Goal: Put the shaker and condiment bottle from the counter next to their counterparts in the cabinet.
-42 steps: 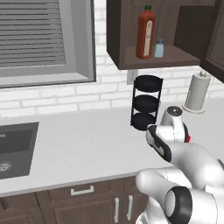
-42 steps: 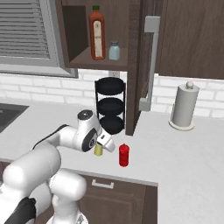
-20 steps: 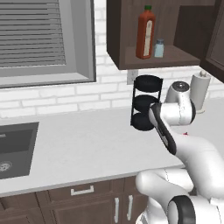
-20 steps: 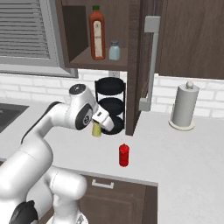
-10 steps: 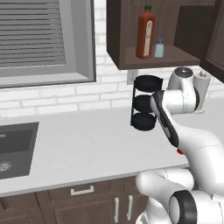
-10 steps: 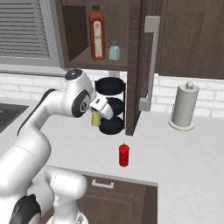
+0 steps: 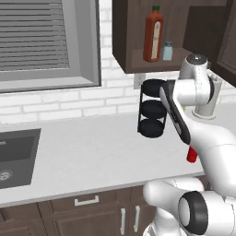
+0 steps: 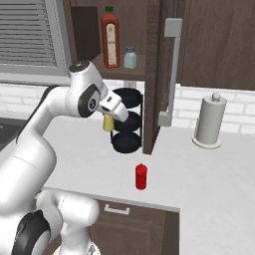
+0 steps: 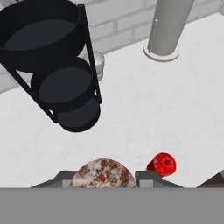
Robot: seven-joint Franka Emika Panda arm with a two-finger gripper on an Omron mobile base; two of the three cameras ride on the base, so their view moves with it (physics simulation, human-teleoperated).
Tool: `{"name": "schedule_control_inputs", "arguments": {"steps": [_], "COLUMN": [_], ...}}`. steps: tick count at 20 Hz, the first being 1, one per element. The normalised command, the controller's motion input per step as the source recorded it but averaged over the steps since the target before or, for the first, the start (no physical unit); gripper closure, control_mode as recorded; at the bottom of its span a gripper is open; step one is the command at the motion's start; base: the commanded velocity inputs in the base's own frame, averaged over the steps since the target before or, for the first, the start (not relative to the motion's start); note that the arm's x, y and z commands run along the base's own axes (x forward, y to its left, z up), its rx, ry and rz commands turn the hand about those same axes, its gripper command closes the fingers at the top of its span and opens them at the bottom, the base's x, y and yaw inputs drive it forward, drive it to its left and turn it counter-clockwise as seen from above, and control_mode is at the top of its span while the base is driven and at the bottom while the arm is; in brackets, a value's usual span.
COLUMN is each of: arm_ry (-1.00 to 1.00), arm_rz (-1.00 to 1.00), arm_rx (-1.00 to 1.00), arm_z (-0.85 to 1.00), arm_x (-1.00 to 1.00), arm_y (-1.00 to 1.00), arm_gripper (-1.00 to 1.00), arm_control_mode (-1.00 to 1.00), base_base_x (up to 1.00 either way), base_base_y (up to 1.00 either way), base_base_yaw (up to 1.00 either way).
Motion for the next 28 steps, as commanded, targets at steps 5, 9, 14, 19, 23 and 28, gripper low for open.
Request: {"name": "schedule_control_inputs", "arguments": {"steps": [5,9,14,19,23,28], "arm_ry": [-0.07,-0.09,-0.07,-0.15,-0.12,-0.11], "arm_rz": [0.0,0.0,0.0,0.0,0.0,0.0], "arm_rx": [-0.05,-0.03,0.0,0.0,-0.01,-0.01], "arm_z": [0.36,0.37,0.44,0.36,0.27,0.21], "arm_x": [0.0,0.0,0.0,0.0,0.0,0.05], "arm_y": [0.0,0.0,0.0,0.0,0.0,0.0], "arm_gripper": [1.0,1.0,1.0,1.0,1.0,1.0], "arm_control_mode": [-1.0,-1.0,-1.0,-1.0,-1.0,-1.0], "base_base_x": [0.0,0.0,0.0,0.0,0.0,0.0], "base_base_y": [0.0,0.0,0.0,0.0,0.0,0.0], "base_base_yaw": [0.0,0.0,0.0,0.0,0.0,0.0]}}
